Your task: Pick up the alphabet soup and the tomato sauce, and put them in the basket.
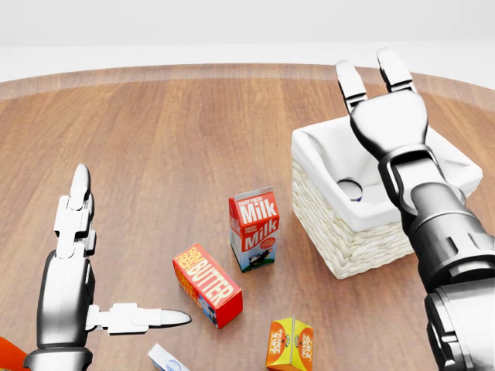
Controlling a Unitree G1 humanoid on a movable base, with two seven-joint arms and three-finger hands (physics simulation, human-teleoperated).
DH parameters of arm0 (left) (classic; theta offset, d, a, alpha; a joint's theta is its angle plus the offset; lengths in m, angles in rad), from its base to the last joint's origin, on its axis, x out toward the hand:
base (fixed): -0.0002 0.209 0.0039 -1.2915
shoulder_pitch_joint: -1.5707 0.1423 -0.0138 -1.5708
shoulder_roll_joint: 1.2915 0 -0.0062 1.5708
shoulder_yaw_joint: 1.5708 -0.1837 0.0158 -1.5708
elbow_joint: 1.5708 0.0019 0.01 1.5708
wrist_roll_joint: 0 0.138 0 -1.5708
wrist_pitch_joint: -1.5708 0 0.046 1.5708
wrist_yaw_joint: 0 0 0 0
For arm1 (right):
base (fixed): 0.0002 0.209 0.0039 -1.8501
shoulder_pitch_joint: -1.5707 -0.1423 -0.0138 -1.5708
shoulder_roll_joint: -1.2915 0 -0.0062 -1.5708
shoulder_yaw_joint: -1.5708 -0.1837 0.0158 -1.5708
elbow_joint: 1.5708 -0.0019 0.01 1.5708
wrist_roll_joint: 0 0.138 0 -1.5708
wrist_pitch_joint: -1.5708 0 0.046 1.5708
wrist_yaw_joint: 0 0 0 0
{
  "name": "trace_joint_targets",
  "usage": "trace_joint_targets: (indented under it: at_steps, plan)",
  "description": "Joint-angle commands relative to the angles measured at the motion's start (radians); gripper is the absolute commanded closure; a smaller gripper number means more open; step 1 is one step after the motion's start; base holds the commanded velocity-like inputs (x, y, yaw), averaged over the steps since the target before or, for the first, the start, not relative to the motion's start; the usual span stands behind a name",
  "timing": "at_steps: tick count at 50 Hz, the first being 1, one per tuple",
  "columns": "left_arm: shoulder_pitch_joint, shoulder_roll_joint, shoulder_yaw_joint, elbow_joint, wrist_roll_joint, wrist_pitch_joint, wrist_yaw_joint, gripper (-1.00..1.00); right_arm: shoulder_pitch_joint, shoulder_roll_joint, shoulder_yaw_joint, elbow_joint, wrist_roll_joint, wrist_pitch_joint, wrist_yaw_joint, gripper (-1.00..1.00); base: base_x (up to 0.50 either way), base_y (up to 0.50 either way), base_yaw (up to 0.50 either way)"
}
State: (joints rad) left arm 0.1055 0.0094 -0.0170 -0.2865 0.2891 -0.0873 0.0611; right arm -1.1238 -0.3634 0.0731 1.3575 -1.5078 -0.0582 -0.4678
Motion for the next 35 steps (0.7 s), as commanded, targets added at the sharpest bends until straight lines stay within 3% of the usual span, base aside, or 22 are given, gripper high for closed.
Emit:
trace_joint_targets:
  at_steps: [1, 16, 35]
  plan:
    - [0.004, 0.0, 0.001, -0.008, -0.004, 0.0, 0.0, -1.0, -0.018, -0.008, -0.006, -0.01, 0.004, -0.009, -0.006, -1.0, 0.0, 0.0, 0.0]
    - [0.005, 0.0, 0.0, -0.009, -0.004, 0.0, 0.001, -1.0, -0.081, -0.029, -0.03, -0.027, 0.07, -0.029, -0.056, -1.0, 0.0, 0.0, 0.0]
    - [0.009, -0.001, -0.003, -0.018, -0.001, 0.0, -0.001, -1.0, -0.066, -0.032, -0.091, -0.052, 0.382, -0.029, -0.056, -1.0, 0.0, 0.0, 0.0]
